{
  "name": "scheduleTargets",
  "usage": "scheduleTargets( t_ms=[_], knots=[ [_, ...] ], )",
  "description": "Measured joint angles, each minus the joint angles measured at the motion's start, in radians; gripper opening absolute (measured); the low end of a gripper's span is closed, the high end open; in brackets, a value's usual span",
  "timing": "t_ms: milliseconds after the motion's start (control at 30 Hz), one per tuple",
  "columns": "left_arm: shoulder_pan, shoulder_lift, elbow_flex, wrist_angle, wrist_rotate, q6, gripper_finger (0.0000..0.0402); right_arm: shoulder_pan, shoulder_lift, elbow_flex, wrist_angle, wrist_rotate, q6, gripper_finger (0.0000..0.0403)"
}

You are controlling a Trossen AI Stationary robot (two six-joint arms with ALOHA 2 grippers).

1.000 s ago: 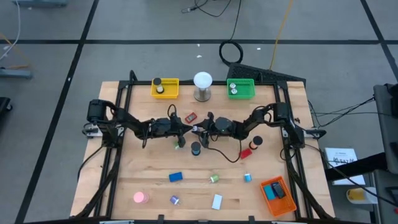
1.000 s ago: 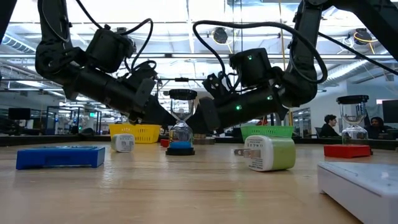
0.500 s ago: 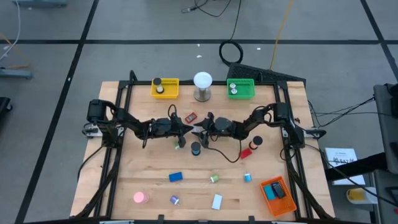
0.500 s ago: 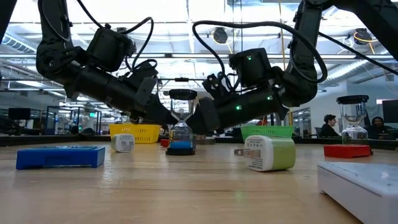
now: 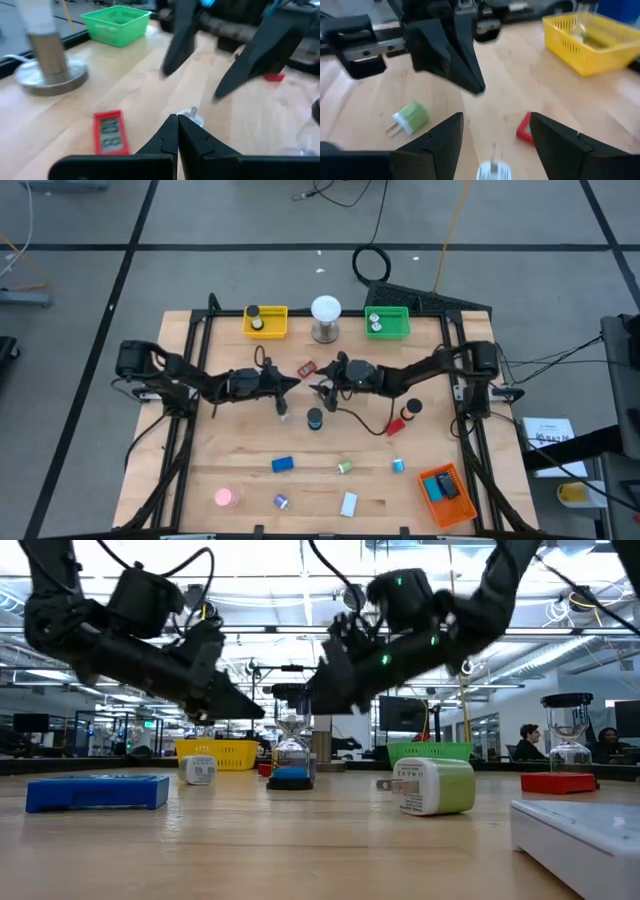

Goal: Pick & Place Office items
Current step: Put the top purple charger adapter into the green bin

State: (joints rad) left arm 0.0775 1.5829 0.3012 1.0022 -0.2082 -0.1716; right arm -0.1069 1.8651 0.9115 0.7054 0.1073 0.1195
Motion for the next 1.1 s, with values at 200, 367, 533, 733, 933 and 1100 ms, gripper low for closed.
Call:
scheduleTargets(
  t_ms=[200, 367, 533, 733, 933, 1100],
  knots=[
    [-0.035, -0.047, -0.075, 0.089, -0.021, 0.047, 0.0004, -0.003, -0.081, 0.18, -0.497, 0.002, 0.093, 0.0128],
    [-0.041, -0.048, -0.13, 0.184, -0.021, 0.058, 0.0009, -0.012, -0.053, 0.351, -0.826, 0.0, 0.108, 0.0015],
    [-0.037, -0.048, -0.16, 0.217, -0.029, 0.062, 0.0018, -0.037, -0.02, 0.484, -1.08, -0.042, 0.197, 0.0029],
    [-0.019, -0.048, -0.168, 0.23, -0.029, 0.065, 0.0007, -0.066, 0.078, 0.616, -1.266, -0.064, 0.231, 0.0033],
    [-0.01, -0.048, -0.169, 0.229, -0.029, 0.072, 0.001, -0.079, 0.139, 0.776, -1.436, -0.083, 0.19, 0.0013],
    [-0.01, -0.048, -0.169, 0.229, -0.029, 0.088, 0.002, -0.08, 0.148, 0.946, -1.533, -0.082, 0.188, 0.0002]
  ],
)
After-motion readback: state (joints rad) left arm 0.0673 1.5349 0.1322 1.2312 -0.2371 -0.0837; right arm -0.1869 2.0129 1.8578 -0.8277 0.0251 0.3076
